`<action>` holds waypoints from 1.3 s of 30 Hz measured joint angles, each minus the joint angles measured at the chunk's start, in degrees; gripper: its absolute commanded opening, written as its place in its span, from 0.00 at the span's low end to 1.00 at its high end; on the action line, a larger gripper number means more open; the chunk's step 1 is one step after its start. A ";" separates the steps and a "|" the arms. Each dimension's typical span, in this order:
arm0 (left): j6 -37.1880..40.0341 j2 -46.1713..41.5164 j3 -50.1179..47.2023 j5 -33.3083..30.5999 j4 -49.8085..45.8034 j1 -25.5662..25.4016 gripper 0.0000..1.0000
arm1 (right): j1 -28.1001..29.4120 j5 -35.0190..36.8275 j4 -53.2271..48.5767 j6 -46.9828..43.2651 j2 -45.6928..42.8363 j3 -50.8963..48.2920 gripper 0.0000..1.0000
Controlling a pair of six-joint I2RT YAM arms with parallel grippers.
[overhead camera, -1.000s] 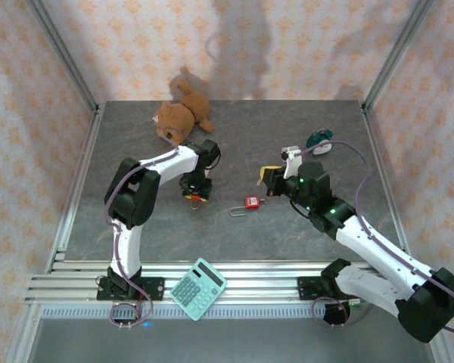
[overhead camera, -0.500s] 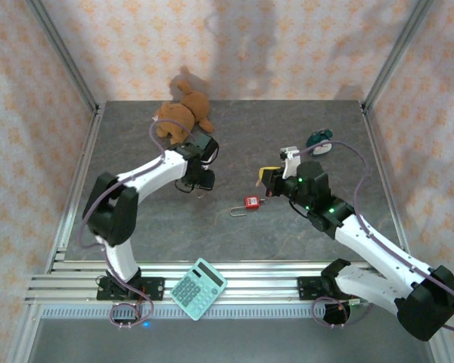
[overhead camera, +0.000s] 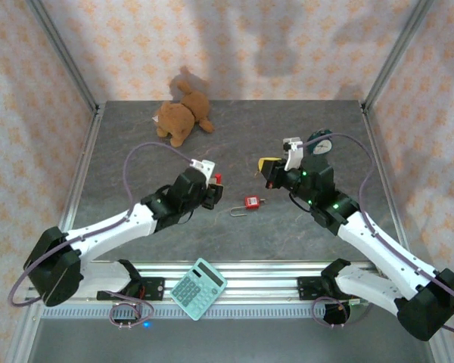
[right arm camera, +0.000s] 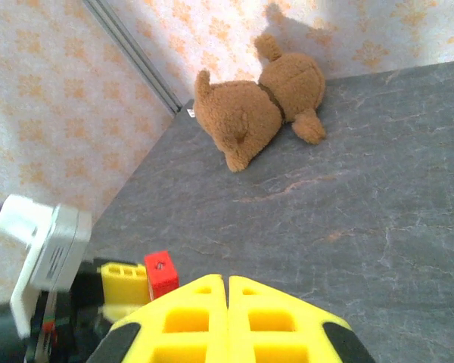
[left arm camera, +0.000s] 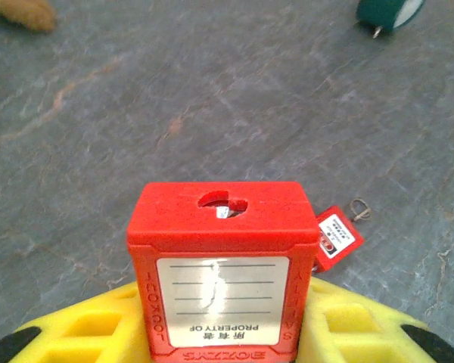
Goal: Unlock with the key
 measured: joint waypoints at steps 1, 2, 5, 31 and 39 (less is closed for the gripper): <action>0.92 -0.83 -1.42 -0.87 2.03 -1.11 0.40 | 0.00 -0.20 -0.31 0.17 0.04 0.50 0.00; 2.03 -1.55 -2.80 -2.10 4.24 -2.49 0.40 | 0.02 -0.55 -0.59 0.28 0.11 1.18 0.00; 5.53 -1.86 -4.76 -5.35 9.03 -6.03 0.41 | 0.20 -1.64 -1.05 0.87 0.76 3.32 0.00; 16.70 1.77 -6.19 -12.48 20.41 -13.05 0.42 | 7.76 -1.16 -2.03 0.46 7.23 5.16 0.00; 16.41 1.86 -6.19 -12.55 20.37 -13.14 0.41 | 8.24 -0.90 -0.13 0.48 10.62 5.03 0.00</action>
